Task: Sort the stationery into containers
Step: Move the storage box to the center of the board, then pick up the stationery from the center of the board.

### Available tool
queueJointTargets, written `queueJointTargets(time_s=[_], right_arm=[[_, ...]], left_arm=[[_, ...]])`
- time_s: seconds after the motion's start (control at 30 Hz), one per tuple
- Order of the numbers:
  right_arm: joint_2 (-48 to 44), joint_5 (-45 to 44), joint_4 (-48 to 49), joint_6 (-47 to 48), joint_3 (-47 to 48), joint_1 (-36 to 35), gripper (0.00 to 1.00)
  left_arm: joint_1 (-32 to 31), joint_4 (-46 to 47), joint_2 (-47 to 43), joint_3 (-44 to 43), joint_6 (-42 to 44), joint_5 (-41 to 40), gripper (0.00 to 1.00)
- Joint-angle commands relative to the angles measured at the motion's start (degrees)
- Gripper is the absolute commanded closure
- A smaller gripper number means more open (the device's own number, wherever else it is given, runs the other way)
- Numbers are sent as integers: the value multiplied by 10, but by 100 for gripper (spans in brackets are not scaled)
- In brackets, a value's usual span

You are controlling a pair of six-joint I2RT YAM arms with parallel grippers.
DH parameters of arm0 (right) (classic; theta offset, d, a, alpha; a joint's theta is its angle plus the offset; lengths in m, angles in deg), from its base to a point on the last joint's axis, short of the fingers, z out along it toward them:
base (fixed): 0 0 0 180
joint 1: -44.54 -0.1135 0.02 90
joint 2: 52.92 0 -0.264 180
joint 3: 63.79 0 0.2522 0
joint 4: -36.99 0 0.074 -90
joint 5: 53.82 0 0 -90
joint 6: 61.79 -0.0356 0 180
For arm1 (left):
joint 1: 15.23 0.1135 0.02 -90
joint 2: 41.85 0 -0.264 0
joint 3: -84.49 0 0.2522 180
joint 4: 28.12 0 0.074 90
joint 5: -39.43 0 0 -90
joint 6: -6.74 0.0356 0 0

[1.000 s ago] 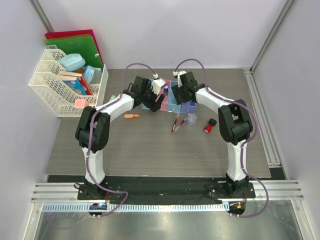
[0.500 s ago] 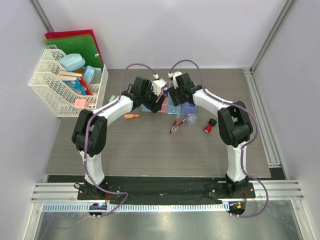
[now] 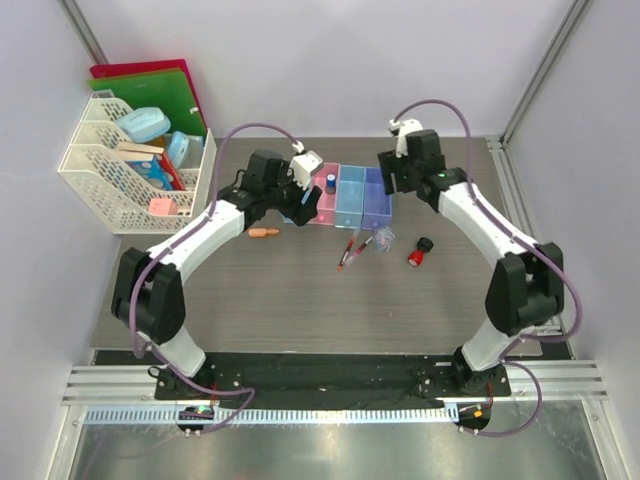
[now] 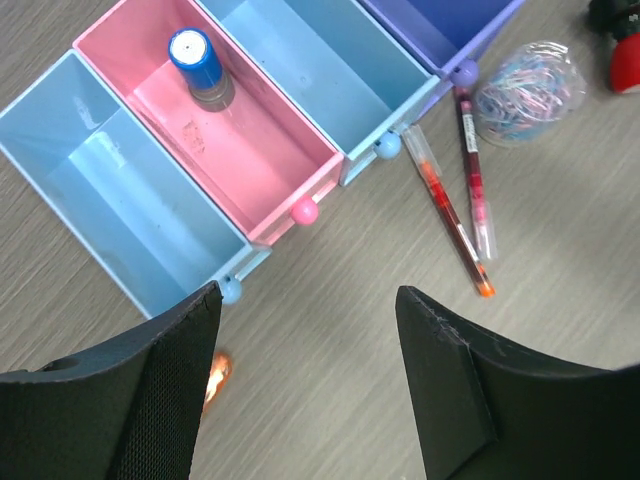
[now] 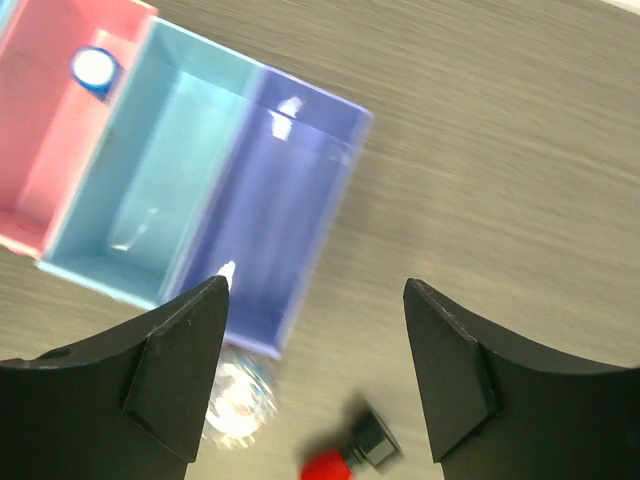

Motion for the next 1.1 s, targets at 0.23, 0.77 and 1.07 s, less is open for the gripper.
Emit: queueJointTargets(time_s=[0.23, 0.77, 1.07], right_arm=[[-164, 50, -114, 251, -185, 58, 23], [-266, 79, -253, 646, -263, 38, 16], [-203, 114, -249, 779, -251, 38, 11]], left_arm=[[0, -127, -112, 36, 88, 23, 23], [0, -217, -202, 104, 123, -25, 20], [0, -229, -223, 131, 129, -55, 20]])
